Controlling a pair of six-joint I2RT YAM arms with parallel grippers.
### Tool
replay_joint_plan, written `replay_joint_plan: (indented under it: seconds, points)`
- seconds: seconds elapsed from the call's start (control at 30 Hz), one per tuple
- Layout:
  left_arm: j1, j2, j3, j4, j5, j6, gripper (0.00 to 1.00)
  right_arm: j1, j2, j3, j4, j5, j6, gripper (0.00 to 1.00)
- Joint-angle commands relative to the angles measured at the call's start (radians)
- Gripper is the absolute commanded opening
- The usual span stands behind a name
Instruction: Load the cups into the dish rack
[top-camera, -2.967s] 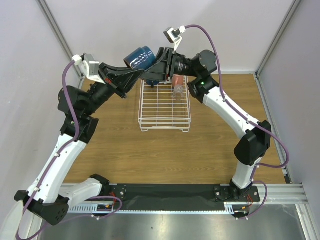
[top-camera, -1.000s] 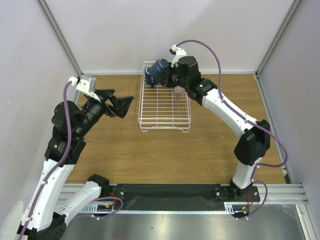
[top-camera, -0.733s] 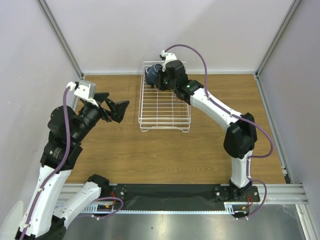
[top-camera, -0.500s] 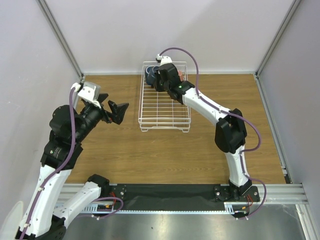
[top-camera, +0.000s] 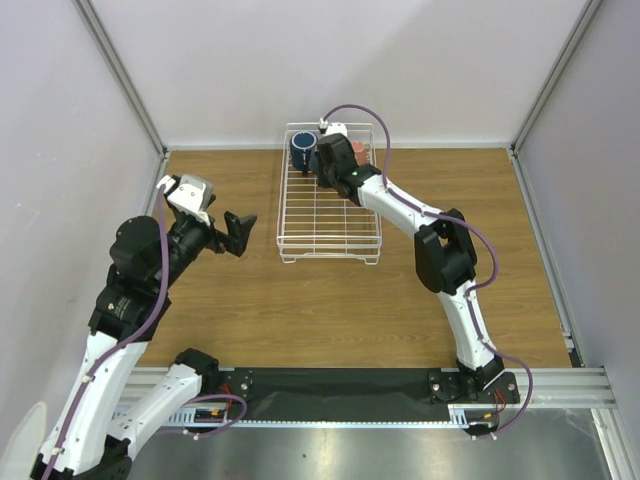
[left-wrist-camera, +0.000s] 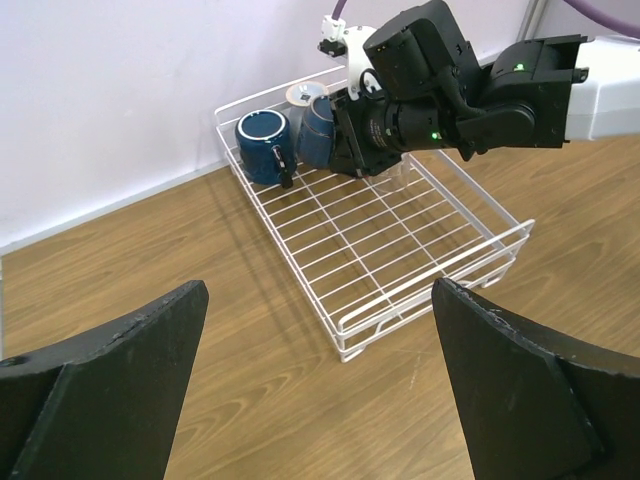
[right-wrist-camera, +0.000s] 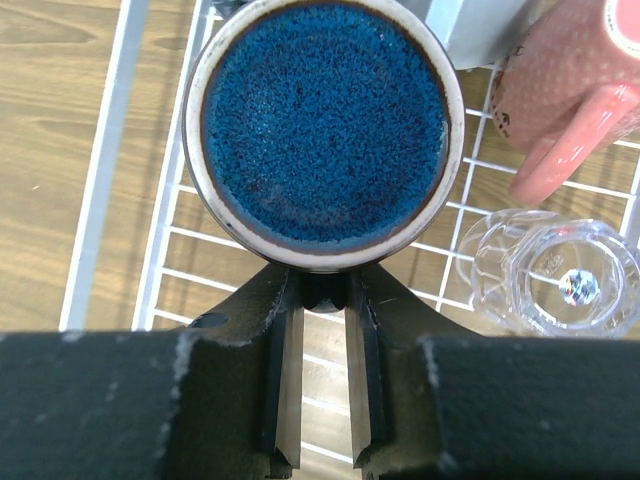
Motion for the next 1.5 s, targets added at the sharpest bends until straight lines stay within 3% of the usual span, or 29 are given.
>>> replay_joint_plan:
  seconds: [0.0,0.6,1.47]
  points:
    - [0.007,-0.004,-0.006,0.031,-0.030,0.044,1.00,-0.005,-0.001,0.074,0.045,0.046,0.006,0.00]
    - [0.007,0.012,-0.020,0.045,-0.047,0.044,1.00,-0.016,0.030,0.048,0.030,0.027,0.022,0.00]
    - [0.005,-0.001,-0.016,0.026,-0.051,0.064,1.00,-0.016,0.093,0.002,0.006,0.115,-0.015,0.00]
